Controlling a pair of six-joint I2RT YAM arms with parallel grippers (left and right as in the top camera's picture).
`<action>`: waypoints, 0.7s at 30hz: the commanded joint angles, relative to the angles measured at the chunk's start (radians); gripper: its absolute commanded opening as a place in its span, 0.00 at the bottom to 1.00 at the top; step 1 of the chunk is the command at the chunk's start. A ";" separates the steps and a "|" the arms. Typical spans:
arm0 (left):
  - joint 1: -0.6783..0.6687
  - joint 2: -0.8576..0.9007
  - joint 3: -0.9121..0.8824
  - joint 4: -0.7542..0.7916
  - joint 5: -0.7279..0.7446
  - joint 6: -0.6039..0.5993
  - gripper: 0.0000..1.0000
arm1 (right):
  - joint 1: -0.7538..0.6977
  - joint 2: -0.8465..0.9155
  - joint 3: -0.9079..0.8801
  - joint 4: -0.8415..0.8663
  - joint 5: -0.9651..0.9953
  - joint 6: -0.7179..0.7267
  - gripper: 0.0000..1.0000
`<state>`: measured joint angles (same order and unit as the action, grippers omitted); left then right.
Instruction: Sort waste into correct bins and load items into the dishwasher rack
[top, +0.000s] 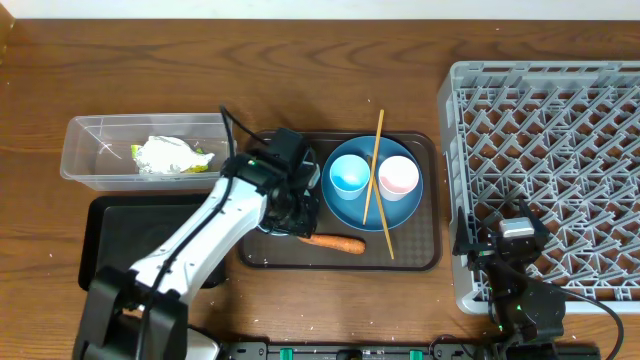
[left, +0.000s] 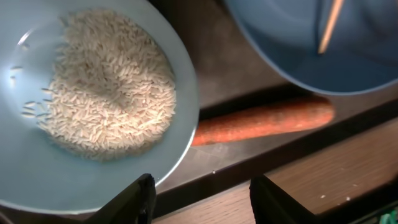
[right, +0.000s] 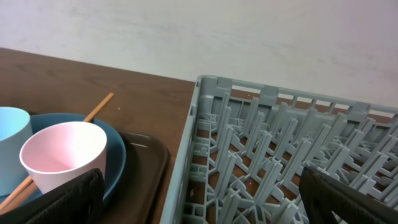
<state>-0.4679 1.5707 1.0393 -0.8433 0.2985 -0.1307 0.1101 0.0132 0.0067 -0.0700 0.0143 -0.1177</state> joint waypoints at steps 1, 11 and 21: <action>-0.003 0.024 -0.008 0.012 -0.038 0.010 0.52 | -0.006 -0.001 -0.001 -0.004 -0.004 -0.011 0.99; -0.003 0.045 -0.036 0.080 -0.083 0.010 0.52 | -0.006 -0.001 -0.001 -0.004 -0.004 -0.011 0.99; -0.003 0.045 -0.132 0.208 -0.082 -0.005 0.52 | -0.007 -0.001 -0.001 -0.004 -0.004 -0.011 0.99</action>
<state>-0.4679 1.6085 0.9237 -0.6479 0.2291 -0.1310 0.1101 0.0132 0.0067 -0.0700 0.0143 -0.1177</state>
